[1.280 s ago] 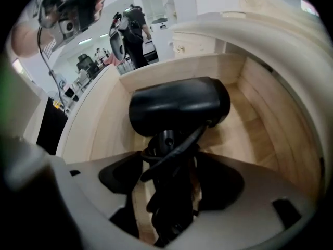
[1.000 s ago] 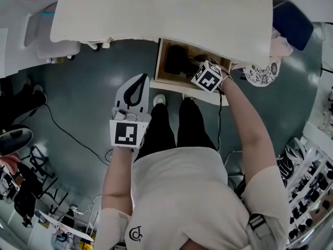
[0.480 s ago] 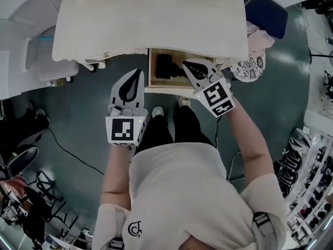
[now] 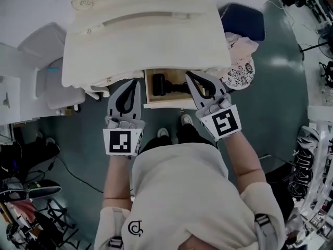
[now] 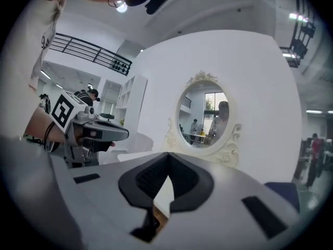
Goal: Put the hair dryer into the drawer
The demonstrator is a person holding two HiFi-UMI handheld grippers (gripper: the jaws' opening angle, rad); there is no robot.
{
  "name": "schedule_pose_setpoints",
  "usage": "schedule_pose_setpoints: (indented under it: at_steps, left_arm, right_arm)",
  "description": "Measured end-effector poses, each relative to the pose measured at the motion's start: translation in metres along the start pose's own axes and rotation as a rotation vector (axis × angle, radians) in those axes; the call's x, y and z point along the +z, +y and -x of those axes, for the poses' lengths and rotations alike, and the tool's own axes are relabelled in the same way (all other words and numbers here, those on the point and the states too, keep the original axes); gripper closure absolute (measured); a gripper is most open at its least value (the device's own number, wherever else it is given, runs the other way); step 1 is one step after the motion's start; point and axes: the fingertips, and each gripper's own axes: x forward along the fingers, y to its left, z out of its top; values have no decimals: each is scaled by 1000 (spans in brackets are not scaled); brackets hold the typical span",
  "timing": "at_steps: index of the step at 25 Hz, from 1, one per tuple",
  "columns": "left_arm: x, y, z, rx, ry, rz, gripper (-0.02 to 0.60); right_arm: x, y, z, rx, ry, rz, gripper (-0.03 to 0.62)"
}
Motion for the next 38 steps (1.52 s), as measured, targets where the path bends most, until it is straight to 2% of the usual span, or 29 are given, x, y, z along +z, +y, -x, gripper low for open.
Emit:
schedule_pose_setpoints:
  at_steps: [3,5,7,9,11,13,17,22,31,38]
  left_arm:
    - [19,-3,1,-14,-21,-2,568]
    - [35,-4,1,-7,-40,-45,568]
    - [48,-5,0,-7,-62,-82,568]
    - [62,-9,0,-17,-93,-87,568]
    - [67,-12,2,-32,-89,-96,569]
    - [61,-13,4,-43,-62,-107,569]
    - [62,-14,2,-41,-65,-106,568]
    - [62,-17,1,-39,-55,-92,568]
    - [67,-27,-13,-57,-88,-100,568]
    - [75,-33,-26,-72,-116,-86,568]
  right_arm:
    - [24,-9,19,-83,-70,-13,588]
    - [36,-16,31,-120,-97,-10,588]
    - [45,-19,37,-142,-119,9,588]
    - [51,-19,41,-155,-139,16,588]
    - [53,-20,44,-164,-154,4,589]
    - [53,-23,45,-168,-159,-12,589]
    - [52,-25,44,-160,-160,-23,589]
    - [50,-26,46,-151,-148,10,589]
    - [47,-36,44,-154,-166,-44,588]
    - [45,-41,38,-142,-150,0,589]
